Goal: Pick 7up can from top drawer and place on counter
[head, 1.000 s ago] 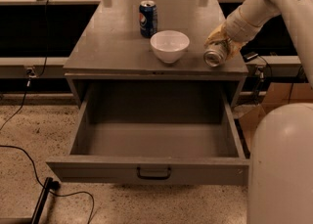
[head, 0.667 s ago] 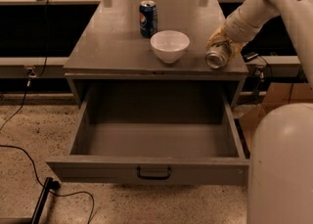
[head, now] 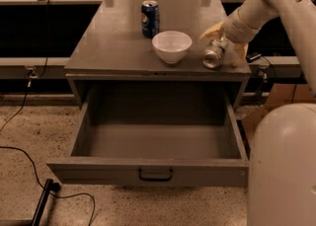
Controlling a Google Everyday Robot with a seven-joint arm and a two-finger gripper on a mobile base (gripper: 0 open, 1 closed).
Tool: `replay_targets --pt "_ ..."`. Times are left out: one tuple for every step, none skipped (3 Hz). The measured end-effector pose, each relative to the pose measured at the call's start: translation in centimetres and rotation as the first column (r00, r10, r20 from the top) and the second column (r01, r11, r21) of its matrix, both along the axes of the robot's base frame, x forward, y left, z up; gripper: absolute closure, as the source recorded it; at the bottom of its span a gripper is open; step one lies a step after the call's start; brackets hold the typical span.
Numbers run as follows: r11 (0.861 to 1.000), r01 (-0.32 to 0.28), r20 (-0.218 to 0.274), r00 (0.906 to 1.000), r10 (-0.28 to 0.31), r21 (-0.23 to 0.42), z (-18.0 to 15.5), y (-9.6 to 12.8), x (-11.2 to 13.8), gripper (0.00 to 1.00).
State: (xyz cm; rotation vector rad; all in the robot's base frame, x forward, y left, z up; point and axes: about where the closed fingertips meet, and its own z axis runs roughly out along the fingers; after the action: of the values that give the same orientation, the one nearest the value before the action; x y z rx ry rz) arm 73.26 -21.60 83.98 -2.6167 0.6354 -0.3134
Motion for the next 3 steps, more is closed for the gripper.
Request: replay_targets --pt "1.000 -0.004 0.004 1.0000 0.004 -0.001 0.1 0.1 0.0 0.00" --pt "1.000 -0.022 0.023 0.9995 0.023 -0.009 1.1 0.5 -0.2 0.00" --pt "0.999 -0.034 0.027 0.9991 0.034 -0.013 1.5 0.6 -0.4 0.00"
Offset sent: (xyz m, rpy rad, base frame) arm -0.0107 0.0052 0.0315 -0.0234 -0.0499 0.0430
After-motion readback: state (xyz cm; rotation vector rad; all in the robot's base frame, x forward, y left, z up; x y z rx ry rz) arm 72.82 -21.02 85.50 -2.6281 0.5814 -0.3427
